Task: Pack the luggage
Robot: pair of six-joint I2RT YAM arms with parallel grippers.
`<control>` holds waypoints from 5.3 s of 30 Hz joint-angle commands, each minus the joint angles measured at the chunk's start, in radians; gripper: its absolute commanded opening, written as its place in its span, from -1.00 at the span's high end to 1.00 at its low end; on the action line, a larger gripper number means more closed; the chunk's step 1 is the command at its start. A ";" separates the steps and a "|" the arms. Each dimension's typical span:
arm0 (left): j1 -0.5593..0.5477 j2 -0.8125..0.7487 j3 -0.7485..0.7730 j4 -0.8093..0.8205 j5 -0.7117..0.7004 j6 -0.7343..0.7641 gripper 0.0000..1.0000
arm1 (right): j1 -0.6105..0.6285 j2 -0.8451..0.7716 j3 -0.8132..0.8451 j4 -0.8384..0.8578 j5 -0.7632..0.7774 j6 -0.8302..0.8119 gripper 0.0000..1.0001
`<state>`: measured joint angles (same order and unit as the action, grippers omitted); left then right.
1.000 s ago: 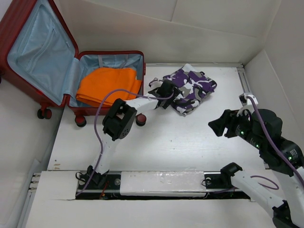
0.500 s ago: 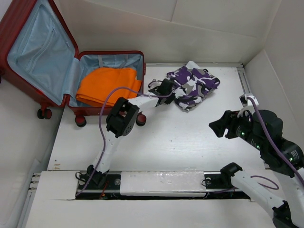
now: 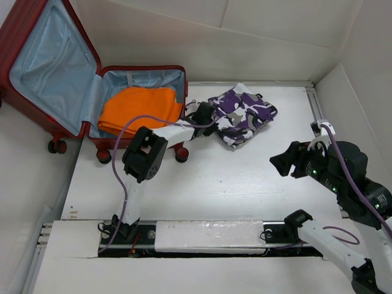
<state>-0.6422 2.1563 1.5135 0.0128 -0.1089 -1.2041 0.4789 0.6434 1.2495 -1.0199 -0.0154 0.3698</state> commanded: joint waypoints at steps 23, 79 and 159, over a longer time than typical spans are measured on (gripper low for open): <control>0.820 -0.305 0.318 -0.267 0.331 0.475 1.00 | 0.000 0.068 0.041 0.126 -0.004 -0.020 -0.30; 0.651 -0.035 0.005 0.510 0.913 0.172 1.00 | 0.000 0.131 -0.067 0.158 -0.001 0.009 -0.32; 0.848 -0.946 0.378 -1.139 -0.709 0.546 -0.59 | 0.291 0.018 -0.308 0.320 -0.304 -0.068 -0.37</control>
<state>0.1928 1.1019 1.8656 -1.1053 -0.7582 -0.6502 0.7509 0.6510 0.9337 -0.7712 -0.3153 0.3096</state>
